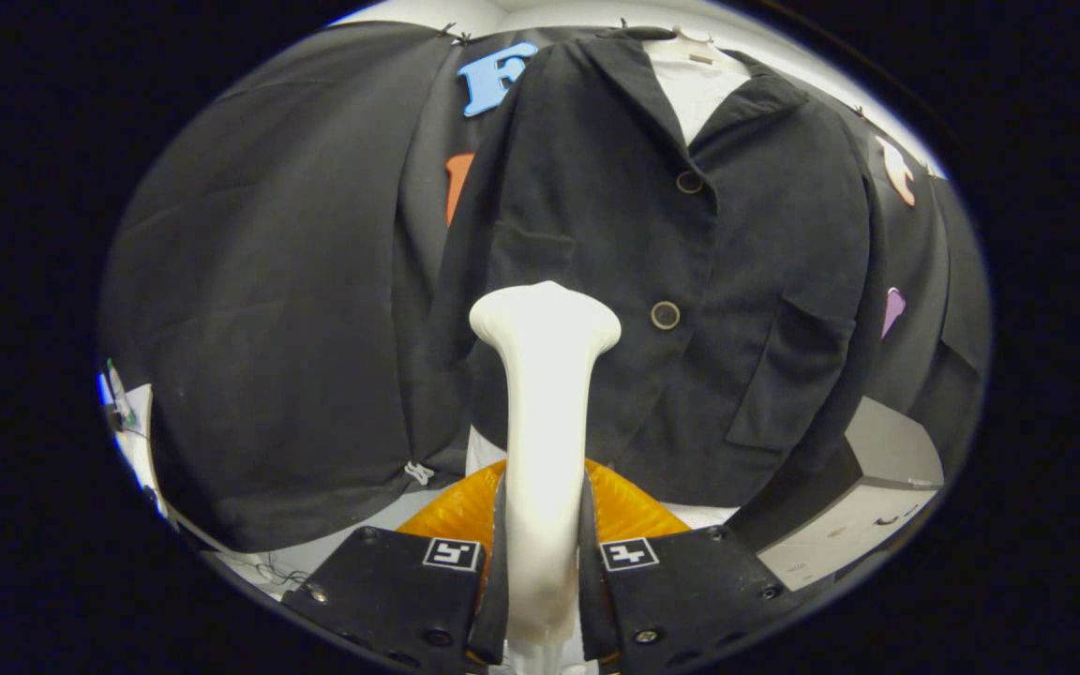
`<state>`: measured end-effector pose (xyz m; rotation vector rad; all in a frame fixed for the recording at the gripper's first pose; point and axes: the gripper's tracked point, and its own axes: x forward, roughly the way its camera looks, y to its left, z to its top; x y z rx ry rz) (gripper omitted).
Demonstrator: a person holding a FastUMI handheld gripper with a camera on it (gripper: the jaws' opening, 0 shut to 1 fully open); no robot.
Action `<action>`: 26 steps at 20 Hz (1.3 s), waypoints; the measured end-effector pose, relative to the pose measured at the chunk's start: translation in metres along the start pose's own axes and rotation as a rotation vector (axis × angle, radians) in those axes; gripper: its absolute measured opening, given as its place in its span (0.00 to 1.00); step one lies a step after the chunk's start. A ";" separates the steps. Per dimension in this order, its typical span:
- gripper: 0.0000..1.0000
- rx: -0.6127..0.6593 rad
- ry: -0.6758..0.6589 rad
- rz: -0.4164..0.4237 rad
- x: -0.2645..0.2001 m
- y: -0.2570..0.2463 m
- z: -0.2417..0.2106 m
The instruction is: Iron the clothes twice with a garment steamer, once on the left side and once on the right side.
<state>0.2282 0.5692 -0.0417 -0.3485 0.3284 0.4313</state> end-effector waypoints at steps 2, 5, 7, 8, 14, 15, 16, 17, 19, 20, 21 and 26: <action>0.33 0.002 0.022 0.006 0.003 0.002 -0.008; 0.33 0.017 0.029 0.020 0.003 0.001 -0.010; 0.33 0.027 0.033 0.025 0.002 0.000 -0.014; 0.33 0.037 0.035 0.028 0.001 -0.002 -0.016; 0.33 0.086 0.022 0.033 -0.028 -0.042 -0.025; 0.33 0.095 0.016 0.028 -0.035 -0.053 -0.027; 0.33 0.104 0.009 0.020 -0.046 -0.065 -0.028; 0.33 0.117 0.005 0.011 -0.057 -0.079 -0.031; 0.33 0.142 -0.002 -0.008 -0.081 -0.114 -0.038; 0.33 0.156 -0.006 -0.023 -0.092 -0.136 -0.043; 0.33 0.173 -0.010 -0.038 -0.105 -0.157 -0.049; 0.33 0.248 -0.012 -0.096 -0.173 -0.257 -0.100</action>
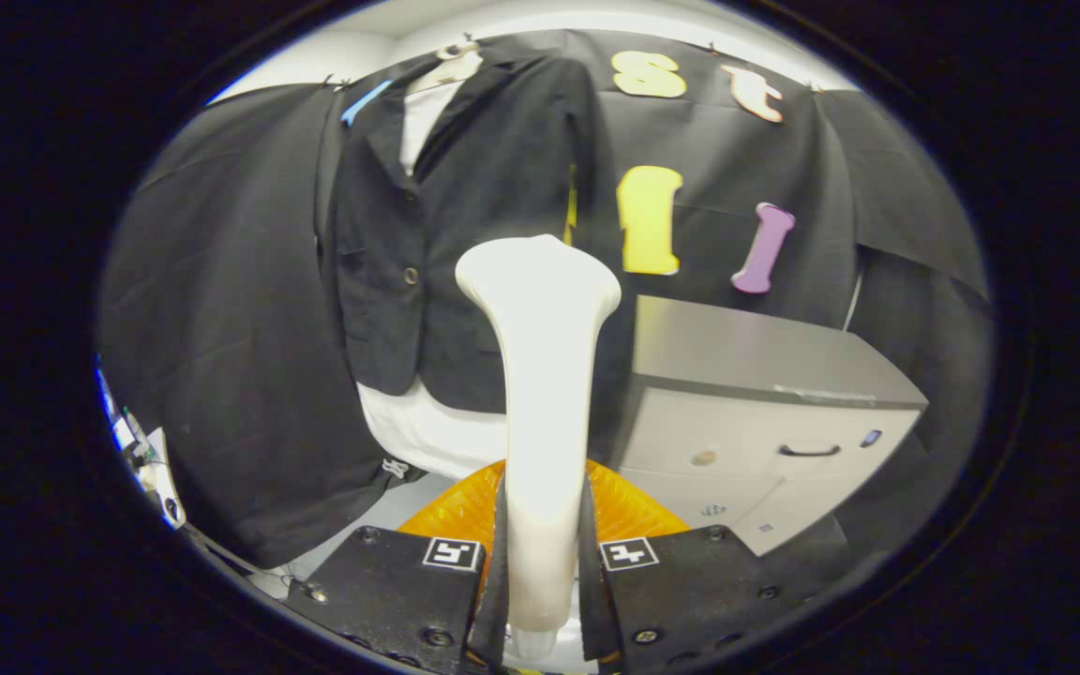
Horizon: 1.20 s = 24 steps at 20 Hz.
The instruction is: Iron the clothes twice with a garment steamer, once on the left side and once on the right side.
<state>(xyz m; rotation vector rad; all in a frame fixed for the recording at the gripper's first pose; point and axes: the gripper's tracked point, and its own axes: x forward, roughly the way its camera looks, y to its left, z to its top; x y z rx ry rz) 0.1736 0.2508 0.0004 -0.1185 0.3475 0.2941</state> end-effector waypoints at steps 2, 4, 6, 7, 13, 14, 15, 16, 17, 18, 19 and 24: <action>0.33 0.030 0.001 -0.022 -0.023 -0.046 -0.019; 0.33 0.061 0.001 -0.040 -0.047 -0.089 -0.038; 0.33 0.078 -0.002 -0.053 -0.070 -0.125 -0.058; 0.33 0.088 -0.004 -0.059 -0.082 -0.142 -0.067; 0.33 0.141 -0.047 -0.095 -0.137 -0.205 -0.106; 0.33 0.141 -0.038 -0.102 -0.144 -0.211 -0.114; 0.33 0.147 -0.038 -0.111 -0.152 -0.216 -0.121; 0.33 0.141 -0.040 -0.116 -0.159 -0.220 -0.127; 0.33 0.139 -0.042 -0.126 -0.163 -0.223 -0.133; 0.33 0.139 -0.047 -0.135 -0.168 -0.225 -0.137; 0.33 0.141 -0.046 -0.145 -0.173 -0.226 -0.143; 0.33 0.164 -0.024 -0.153 -0.182 -0.226 -0.165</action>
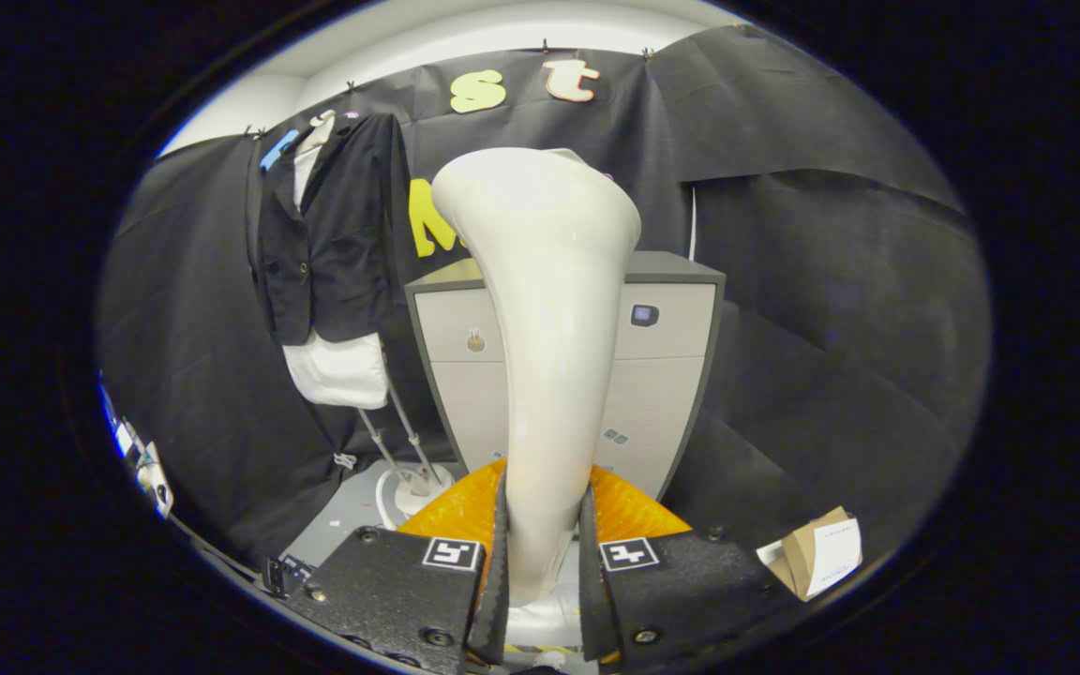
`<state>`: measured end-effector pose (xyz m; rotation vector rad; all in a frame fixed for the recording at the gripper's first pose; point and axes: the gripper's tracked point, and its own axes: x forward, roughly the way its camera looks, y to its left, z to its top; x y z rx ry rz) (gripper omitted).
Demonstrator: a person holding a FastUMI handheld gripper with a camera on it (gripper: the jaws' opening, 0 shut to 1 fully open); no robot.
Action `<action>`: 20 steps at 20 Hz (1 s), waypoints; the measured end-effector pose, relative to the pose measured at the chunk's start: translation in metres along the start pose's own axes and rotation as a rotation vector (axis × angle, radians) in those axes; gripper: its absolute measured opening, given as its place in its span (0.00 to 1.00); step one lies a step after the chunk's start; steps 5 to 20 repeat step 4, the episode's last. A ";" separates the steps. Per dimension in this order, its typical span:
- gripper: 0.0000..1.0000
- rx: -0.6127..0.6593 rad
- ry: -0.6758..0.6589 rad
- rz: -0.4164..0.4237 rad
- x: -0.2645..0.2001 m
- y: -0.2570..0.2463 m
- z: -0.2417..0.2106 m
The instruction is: Iron the clothes twice with a garment steamer, once on the left side and once on the right side.
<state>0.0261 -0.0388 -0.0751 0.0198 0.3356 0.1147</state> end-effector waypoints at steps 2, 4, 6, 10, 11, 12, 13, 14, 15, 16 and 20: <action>0.33 0.012 0.006 -0.009 0.000 -0.005 -0.003; 0.33 0.027 0.003 -0.022 0.001 -0.010 0.000; 0.33 0.027 0.003 -0.022 0.001 -0.010 0.000; 0.33 0.027 0.003 -0.022 0.001 -0.010 0.000; 0.33 0.027 0.003 -0.022 0.001 -0.010 0.000; 0.33 0.027 0.003 -0.022 0.001 -0.010 0.000; 0.33 0.027 0.003 -0.022 0.001 -0.010 0.000; 0.33 0.027 0.003 -0.022 0.001 -0.010 0.000; 0.33 0.027 0.003 -0.022 0.001 -0.010 0.000; 0.33 0.027 0.003 -0.022 0.001 -0.010 0.000; 0.33 0.027 0.003 -0.022 0.001 -0.010 0.000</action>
